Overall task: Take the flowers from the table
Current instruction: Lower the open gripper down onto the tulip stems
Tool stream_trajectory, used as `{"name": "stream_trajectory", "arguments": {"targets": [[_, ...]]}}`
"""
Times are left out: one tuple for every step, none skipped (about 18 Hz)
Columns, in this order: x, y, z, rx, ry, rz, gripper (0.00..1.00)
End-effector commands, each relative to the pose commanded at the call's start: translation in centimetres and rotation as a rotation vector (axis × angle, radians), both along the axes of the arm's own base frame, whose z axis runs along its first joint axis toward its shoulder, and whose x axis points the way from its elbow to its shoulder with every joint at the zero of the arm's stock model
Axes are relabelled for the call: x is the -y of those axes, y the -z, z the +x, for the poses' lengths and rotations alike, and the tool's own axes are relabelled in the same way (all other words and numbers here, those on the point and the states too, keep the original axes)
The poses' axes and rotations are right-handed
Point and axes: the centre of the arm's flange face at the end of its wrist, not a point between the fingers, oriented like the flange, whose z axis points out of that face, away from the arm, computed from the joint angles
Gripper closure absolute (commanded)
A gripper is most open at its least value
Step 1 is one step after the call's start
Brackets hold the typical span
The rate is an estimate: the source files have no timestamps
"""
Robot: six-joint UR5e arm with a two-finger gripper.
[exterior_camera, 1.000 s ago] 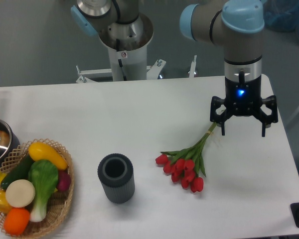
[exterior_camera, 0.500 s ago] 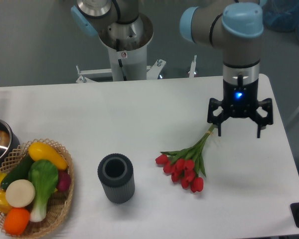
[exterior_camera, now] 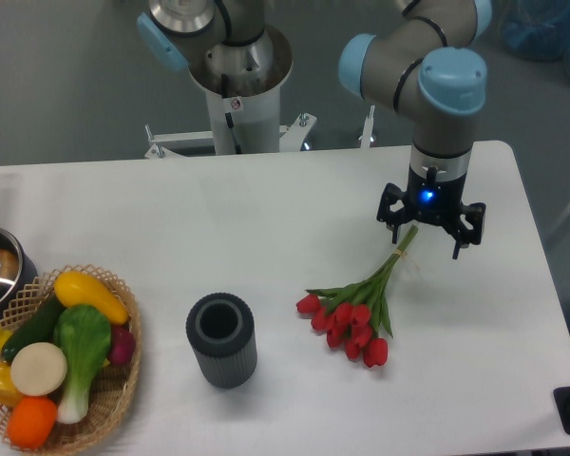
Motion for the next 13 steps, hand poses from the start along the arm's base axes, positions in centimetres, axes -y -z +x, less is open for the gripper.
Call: {"name": "stream_trajectory", "arguments": {"targets": [[0.2, 1.2, 0.2, 0.018, -0.004, -0.004, 0.0], [0.2, 1.8, 0.1, 0.027, -0.002, -0.004, 0.0], [0.2, 2.1, 0.0, 0.031, -0.004, -0.005, 0.0], [0.2, 3.1, 0.0, 0.046, 0.002, -0.015, 0.0], [0.2, 3.5, 0.0, 0.051, 0.013, -0.017, 0.0], [0.2, 4.0, 0.1, 0.059, 0.022, -0.021, 0.0], [0.0, 4.2, 0.1, 0.064, 0.025, -0.02, 0.0], [-0.1, 4.4, 0.2, 0.068, 0.027, -0.02, 0.0], [-0.2, 4.8, 0.3, 0.075, 0.031, -0.023, 0.0], [-0.1, 5.3, 0.4, 0.083, 0.05, -0.026, 0.0], [-0.2, 5.7, 0.6, 0.089, 0.076, -0.025, 0.0], [-0.4, 6.2, 1.0, 0.104, 0.093, -0.013, 0.0], [-0.4, 6.8, 1.5, 0.122, 0.098, -0.001, 0.0]]}}
